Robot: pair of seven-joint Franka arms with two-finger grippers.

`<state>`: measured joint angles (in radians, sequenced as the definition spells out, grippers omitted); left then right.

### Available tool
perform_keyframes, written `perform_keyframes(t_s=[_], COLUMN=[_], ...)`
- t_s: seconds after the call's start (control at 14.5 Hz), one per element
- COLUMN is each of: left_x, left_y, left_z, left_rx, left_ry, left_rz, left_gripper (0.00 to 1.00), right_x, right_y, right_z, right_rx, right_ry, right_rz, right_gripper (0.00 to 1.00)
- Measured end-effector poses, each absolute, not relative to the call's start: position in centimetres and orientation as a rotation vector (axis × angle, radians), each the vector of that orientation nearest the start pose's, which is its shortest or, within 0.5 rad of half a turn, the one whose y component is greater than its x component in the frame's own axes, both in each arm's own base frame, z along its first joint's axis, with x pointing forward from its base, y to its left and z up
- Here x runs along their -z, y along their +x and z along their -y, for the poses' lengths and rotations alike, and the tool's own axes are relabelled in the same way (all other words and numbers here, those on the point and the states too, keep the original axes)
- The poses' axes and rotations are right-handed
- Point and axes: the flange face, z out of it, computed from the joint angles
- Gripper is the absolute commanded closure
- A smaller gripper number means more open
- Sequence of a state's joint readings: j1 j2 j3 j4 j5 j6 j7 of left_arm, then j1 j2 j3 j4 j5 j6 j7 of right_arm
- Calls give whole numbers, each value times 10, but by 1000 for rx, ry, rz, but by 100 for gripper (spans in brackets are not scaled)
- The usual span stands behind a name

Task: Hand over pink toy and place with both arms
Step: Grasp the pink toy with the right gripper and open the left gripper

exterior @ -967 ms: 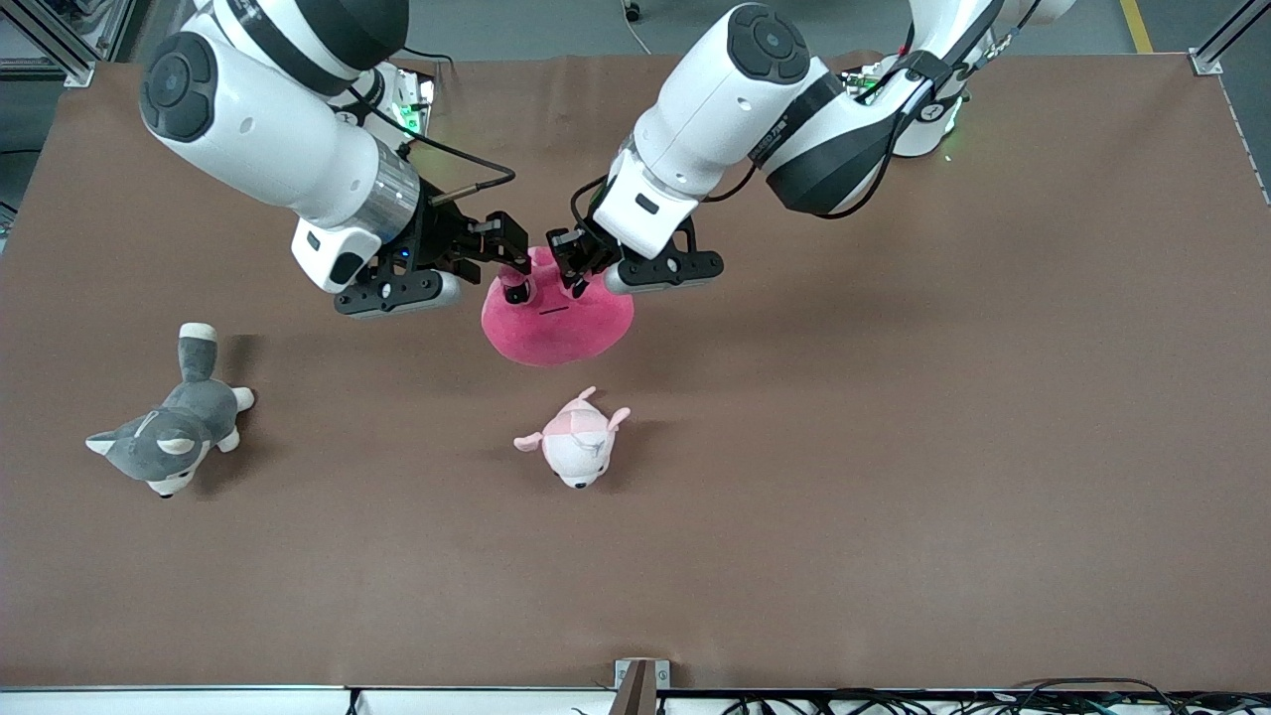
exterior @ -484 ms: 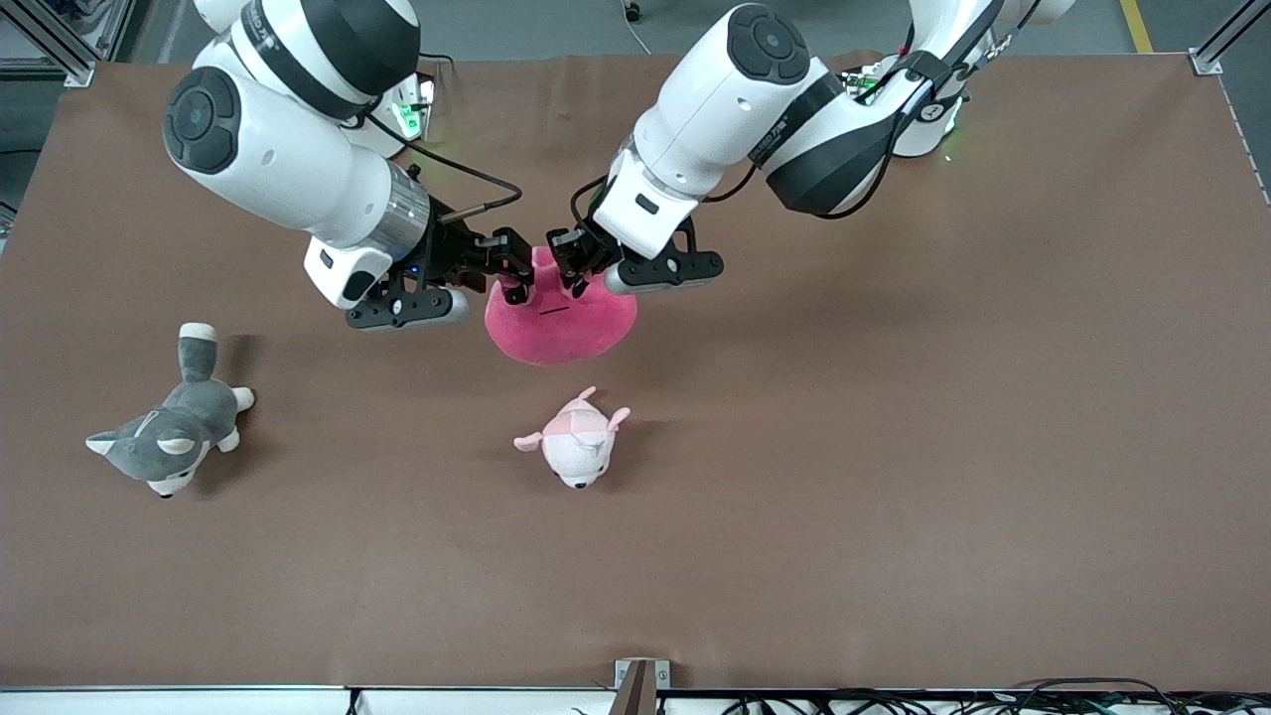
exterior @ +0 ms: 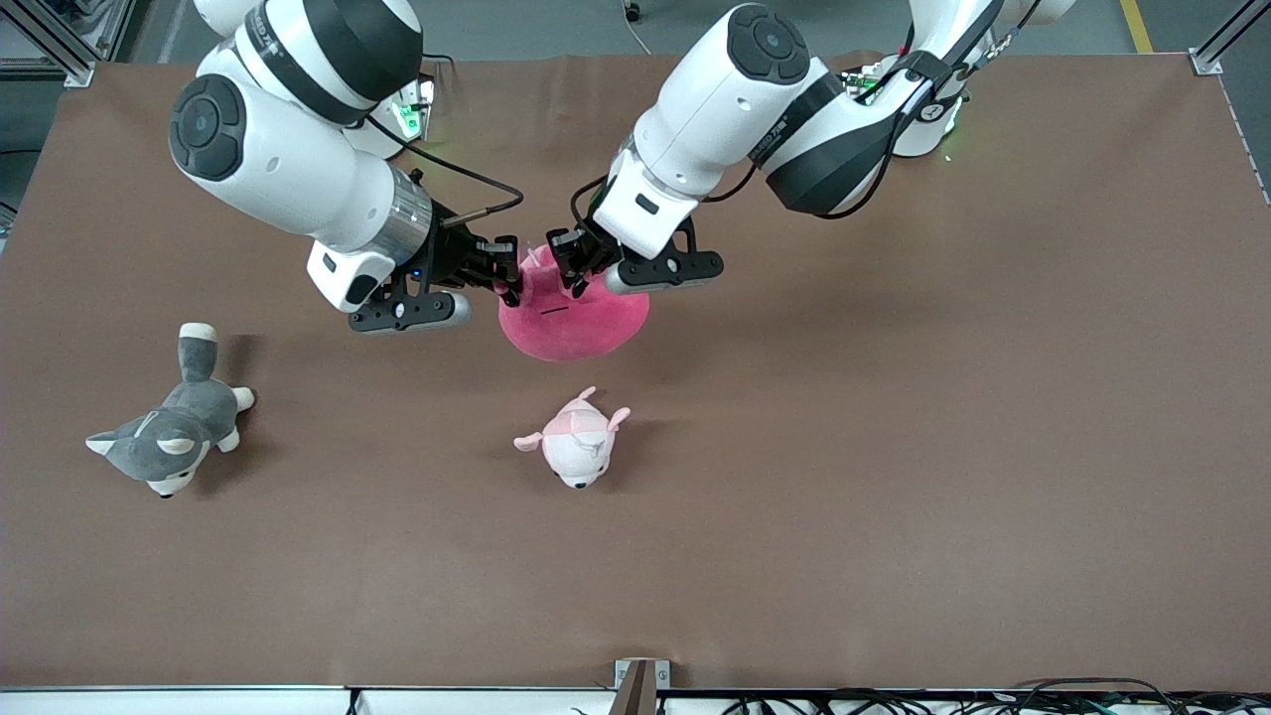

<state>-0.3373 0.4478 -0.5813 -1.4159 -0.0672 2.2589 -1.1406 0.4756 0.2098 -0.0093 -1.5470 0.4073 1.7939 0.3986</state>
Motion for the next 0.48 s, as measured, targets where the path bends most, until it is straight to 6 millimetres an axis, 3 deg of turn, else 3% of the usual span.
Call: perform_keyframes(t_s=[0.14,0.28,0.41,0.48], left_x=[-528,-528,-529,-531], left_y=[494,494,494,495], left_z=[517,517,517,516], left_rx=[9,9,7,3], left_ry=[2557,2557,2555,2551], left_rz=[-460,-460,-460,-460], left_gripper=[93,42,0,0], right_x=[-538,-538,-536,-536], right_y=[549,549,547,546], right_z=[-315,-315,-313,-311], right_rx=[-188,-194,-227,-253], right_ry=[-2760,-2762,-2770,-2776], right_rz=[-21,-20,-16,-13], right_gripper=[97,98,100,100])
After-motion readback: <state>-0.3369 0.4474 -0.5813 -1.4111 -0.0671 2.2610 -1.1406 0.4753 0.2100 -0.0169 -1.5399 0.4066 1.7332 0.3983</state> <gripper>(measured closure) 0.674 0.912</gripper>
